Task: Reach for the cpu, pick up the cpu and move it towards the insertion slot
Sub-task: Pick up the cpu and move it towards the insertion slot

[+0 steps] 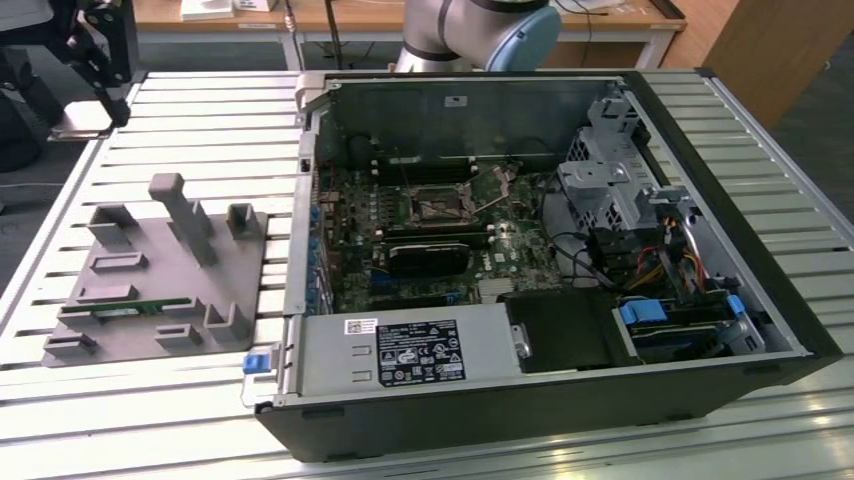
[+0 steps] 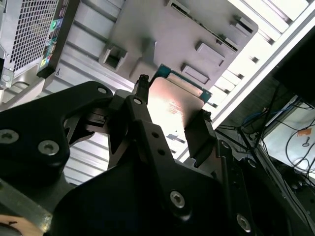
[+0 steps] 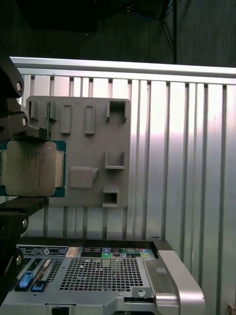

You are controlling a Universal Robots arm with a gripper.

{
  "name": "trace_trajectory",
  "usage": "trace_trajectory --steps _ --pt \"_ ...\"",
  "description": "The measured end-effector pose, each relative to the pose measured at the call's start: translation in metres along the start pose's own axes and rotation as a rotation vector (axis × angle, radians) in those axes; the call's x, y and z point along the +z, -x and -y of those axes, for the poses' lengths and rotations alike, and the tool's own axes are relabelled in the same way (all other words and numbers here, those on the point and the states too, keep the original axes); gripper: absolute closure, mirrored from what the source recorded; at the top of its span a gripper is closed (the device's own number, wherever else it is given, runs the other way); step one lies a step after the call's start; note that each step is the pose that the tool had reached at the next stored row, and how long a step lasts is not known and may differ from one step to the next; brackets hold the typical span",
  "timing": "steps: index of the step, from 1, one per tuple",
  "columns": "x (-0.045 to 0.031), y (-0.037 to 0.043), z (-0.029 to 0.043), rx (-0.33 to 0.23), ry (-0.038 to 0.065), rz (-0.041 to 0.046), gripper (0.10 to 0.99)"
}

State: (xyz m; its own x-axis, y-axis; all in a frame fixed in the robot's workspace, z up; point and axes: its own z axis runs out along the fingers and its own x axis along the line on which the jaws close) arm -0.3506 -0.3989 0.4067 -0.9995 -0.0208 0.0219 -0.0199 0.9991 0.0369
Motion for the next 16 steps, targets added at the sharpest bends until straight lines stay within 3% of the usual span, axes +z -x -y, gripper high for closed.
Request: trace_trajectory --steps 16 --pt "-0.0005 0.0187 0.0003 0.000 0.000 -0.0033 0.545"
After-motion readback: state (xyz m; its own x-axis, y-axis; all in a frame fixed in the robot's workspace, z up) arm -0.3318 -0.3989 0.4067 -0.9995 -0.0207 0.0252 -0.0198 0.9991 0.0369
